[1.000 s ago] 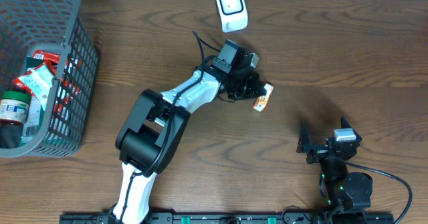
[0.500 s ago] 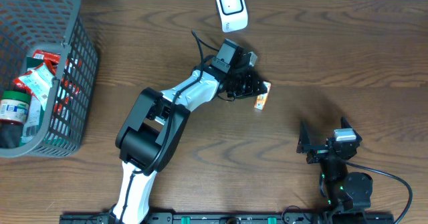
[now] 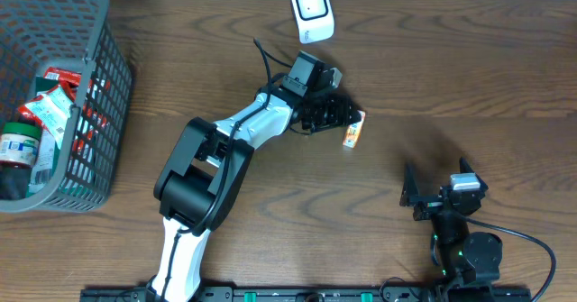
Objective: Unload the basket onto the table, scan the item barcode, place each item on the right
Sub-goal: 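Open the left gripper to release the tissue pack on the table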
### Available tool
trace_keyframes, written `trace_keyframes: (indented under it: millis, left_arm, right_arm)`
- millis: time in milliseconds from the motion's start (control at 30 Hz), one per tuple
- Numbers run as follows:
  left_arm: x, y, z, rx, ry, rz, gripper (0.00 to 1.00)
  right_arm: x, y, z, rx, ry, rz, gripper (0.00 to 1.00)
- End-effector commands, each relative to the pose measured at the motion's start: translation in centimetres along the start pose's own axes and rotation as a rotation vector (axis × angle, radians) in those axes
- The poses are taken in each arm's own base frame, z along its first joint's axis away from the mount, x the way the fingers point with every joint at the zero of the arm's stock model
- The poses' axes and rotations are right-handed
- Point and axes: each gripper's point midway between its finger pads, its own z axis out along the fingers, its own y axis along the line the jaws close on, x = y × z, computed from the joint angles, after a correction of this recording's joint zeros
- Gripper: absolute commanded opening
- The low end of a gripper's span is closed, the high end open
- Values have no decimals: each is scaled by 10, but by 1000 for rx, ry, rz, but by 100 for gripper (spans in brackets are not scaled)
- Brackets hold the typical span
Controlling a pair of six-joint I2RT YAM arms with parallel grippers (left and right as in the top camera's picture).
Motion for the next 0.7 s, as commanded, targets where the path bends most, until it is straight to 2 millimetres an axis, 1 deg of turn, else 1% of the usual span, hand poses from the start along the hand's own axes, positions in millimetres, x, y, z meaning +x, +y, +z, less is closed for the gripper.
trace_keyframes:
  millis: [0,133,233,300,400,500,567,600,667]
  left_arm:
    - [-20,-4,-25,-107,-97,88,66]
    - [-28,-4,-55,-236,-153,133,66]
    - [-29,-8,-76,-301,-178,173,66]
    - [-28,-12,-85,-323,-185,194,66]
    - [-24,-22,-87,-319,-180,237,66]
    - [-17,-28,-80,-336,-166,292,66]
    - [-13,-26,-78,-400,-172,335,66]
    - [-12,-27,-83,-498,-178,383,66]
    - [-15,-29,-93,-590,-201,406,69]
  right_arm:
    - [1,1,0,-4,4,-8,99]
    - [1,1,0,-4,4,-8,99]
    - [1,1,0,-4,4,-8,99]
    - [1,1,0,-4,4,-8,99]
    - [1,1,0,-4,4,-8,99]
    - [1,1,0,-4,4,-8,99]
    - [1,1,0,-4,4,-8,99]
    - [1,1,0,-4,4,-8,99]
    - [1,1,0,-4,4,-8,99]
